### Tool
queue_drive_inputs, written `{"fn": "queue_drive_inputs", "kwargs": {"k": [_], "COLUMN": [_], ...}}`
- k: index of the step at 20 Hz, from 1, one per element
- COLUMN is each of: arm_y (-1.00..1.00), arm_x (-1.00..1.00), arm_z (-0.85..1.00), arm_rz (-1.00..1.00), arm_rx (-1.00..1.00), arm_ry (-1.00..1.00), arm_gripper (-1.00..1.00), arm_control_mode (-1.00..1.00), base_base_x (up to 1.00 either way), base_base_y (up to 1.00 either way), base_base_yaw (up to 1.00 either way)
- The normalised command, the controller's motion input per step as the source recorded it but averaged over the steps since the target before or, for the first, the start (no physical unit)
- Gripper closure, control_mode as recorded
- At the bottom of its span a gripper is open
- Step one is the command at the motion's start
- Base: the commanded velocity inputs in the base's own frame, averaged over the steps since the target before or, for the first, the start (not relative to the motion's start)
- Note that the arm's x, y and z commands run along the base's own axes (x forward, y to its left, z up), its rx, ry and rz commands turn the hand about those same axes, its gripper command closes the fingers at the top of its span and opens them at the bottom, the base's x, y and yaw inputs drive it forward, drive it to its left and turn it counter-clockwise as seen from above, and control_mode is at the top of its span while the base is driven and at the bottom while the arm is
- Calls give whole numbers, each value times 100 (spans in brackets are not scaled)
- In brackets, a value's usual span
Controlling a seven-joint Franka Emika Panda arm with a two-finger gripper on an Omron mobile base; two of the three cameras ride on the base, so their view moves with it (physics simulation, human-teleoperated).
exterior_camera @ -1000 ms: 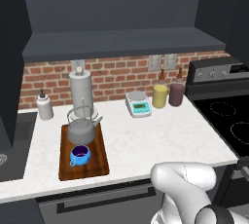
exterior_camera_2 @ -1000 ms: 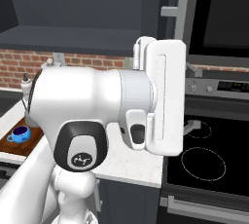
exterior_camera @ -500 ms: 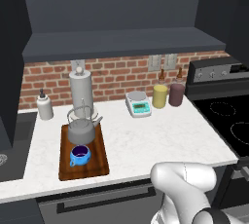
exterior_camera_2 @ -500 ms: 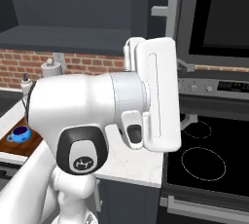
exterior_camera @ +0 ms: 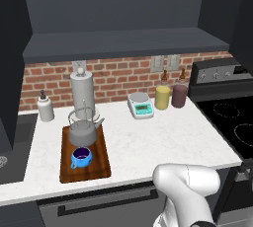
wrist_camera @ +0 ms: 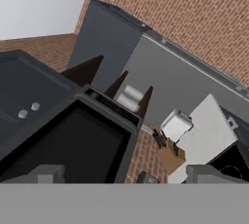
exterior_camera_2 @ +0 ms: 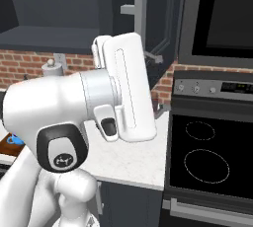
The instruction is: Pick the kettle from the counter and place it on the tray. Then pick the mug from the cabinet and place it on the tray. Then close the cabinet doors.
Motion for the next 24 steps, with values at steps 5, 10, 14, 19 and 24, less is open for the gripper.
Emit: {"fn": "queue_drive_inputs", "kwargs": {"k": [5,10,14,19,24], "arm_y": [59,62,61,68,70], "arm_x": [67,75,78,73,74], "arm_z": [-4,-4,-9,-22,-27], "arm_rz": [2,1,1,0,0], "arm_rx": [-7,-4,-5,-4,-3], "arm_ry": [7,10,10,8,10], "arm_gripper": [-100,-100,-100,-100,-100], "arm_control_mode": [-100,-100,-100,-100,-100], "base_base_x": [0,0,0,0,0], "base_base_y": [0,0,0,0,0], "base_base_yaw": [0,0,0,0,0]}}
